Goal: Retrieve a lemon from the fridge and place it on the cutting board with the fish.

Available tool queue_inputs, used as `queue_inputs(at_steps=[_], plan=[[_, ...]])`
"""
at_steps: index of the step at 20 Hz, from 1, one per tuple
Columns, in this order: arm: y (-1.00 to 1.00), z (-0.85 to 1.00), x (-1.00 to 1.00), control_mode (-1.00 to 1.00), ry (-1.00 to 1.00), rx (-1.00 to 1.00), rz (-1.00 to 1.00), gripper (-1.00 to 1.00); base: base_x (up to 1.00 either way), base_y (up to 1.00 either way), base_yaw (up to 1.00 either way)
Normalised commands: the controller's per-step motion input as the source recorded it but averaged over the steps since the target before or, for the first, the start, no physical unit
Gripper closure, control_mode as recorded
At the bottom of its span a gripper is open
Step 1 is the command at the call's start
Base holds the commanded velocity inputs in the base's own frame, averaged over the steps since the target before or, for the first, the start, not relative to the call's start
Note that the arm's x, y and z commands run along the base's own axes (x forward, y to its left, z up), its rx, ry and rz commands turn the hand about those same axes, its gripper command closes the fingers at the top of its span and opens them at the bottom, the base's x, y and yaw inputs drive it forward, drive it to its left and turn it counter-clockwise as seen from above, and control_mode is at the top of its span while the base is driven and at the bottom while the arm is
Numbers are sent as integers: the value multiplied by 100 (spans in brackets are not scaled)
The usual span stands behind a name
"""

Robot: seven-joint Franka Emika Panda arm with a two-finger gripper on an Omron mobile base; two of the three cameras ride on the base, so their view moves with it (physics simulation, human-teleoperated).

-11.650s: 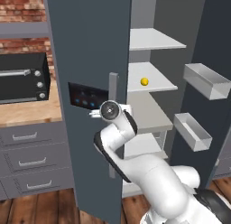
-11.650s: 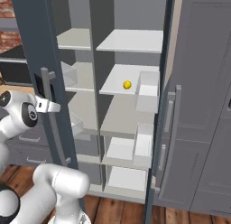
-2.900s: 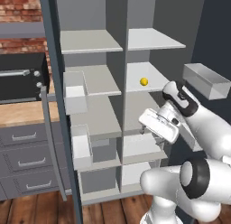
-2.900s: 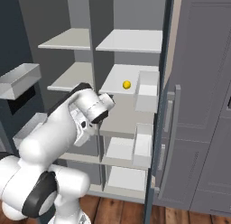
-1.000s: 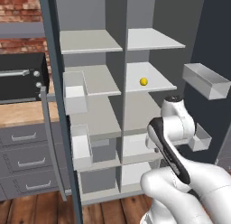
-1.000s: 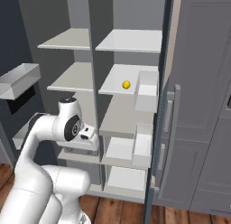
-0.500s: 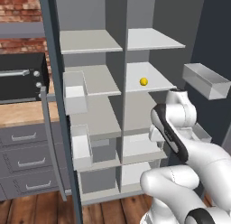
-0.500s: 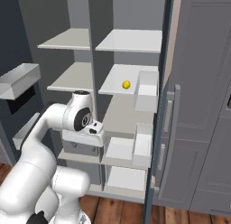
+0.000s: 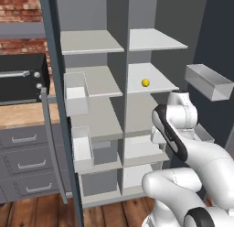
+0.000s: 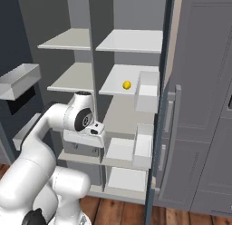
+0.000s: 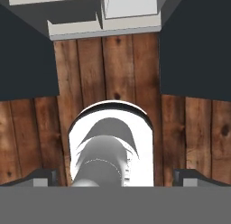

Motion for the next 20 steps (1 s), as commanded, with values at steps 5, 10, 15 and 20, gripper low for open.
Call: queue_inputs(at_steps=[5,10,15,20], plan=[[0,0,0,-100,0,0,0,-100,0,0,0],[0,0,0,-100,0,0,0,-100,0,0,0],[0,-10,0,-100,0,0,-6,-100,0,0,0],[0,-6,0,100,0,0,-4,-100,0,-3,-5]])
